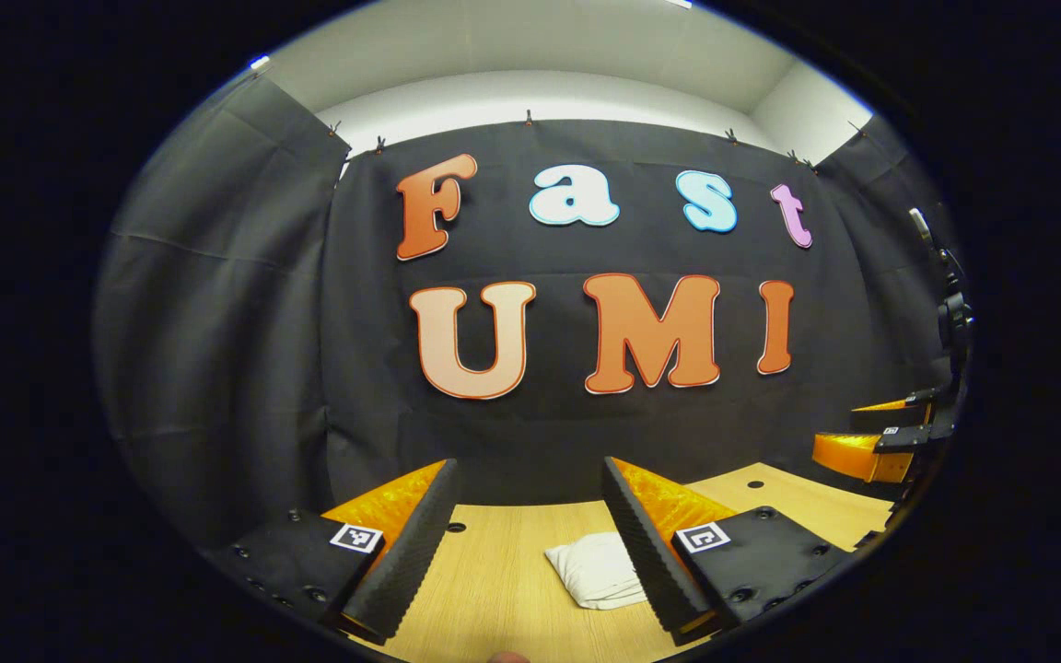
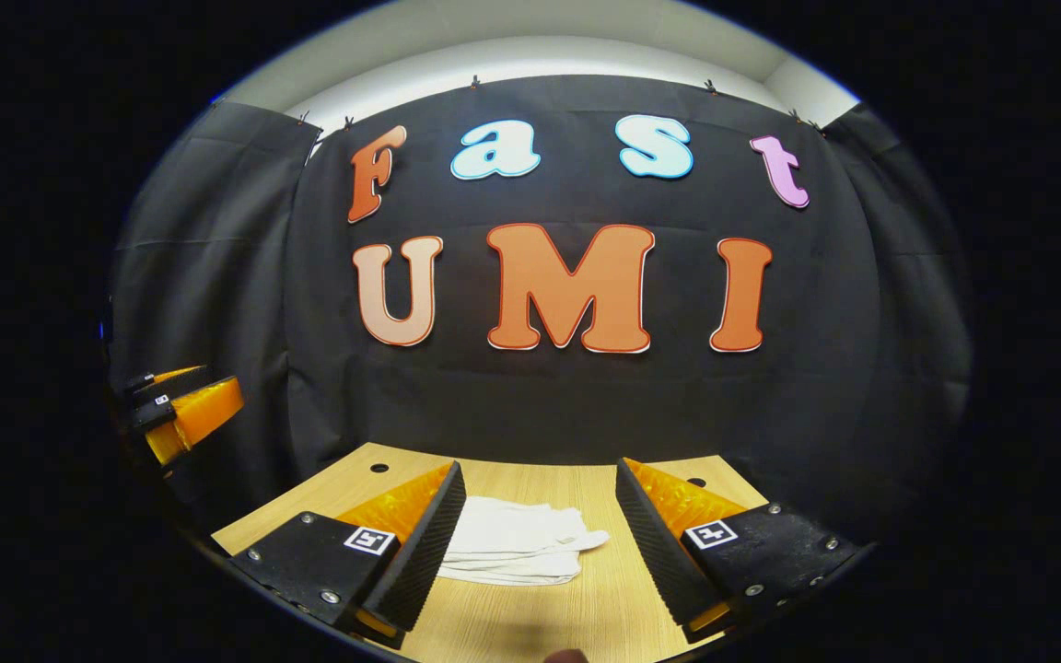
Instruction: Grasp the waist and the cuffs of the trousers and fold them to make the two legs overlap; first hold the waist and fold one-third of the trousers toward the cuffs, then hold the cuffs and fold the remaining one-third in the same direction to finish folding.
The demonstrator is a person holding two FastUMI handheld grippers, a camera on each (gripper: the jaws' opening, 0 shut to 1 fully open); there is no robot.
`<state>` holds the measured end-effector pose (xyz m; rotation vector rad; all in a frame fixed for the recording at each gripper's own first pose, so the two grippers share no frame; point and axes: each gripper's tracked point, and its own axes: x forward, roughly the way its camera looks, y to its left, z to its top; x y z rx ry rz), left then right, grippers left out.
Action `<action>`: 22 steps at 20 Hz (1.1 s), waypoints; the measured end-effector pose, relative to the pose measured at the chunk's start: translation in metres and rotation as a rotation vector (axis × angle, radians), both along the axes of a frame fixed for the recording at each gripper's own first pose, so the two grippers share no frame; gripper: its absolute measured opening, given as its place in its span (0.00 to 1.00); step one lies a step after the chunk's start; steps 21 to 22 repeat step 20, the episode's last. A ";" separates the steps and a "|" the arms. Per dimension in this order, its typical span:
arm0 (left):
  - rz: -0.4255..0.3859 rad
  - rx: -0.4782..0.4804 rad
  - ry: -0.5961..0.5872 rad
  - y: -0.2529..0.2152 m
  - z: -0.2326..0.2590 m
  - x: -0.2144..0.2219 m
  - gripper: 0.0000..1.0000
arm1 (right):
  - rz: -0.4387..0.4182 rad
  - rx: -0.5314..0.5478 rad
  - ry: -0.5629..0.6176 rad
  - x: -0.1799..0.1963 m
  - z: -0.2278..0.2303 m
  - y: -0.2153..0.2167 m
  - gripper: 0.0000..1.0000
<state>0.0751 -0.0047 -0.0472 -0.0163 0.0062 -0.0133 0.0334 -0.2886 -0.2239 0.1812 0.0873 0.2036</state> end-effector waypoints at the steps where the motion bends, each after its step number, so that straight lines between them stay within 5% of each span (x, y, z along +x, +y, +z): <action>1: 0.006 -0.001 0.002 0.001 0.000 -0.004 1.00 | -0.003 0.000 -0.012 -0.003 0.005 0.001 0.98; 22: 0.044 0.019 -0.009 -0.051 0.013 -0.033 0.99 | 0.040 -0.002 -0.039 -0.003 -0.004 -0.070 0.98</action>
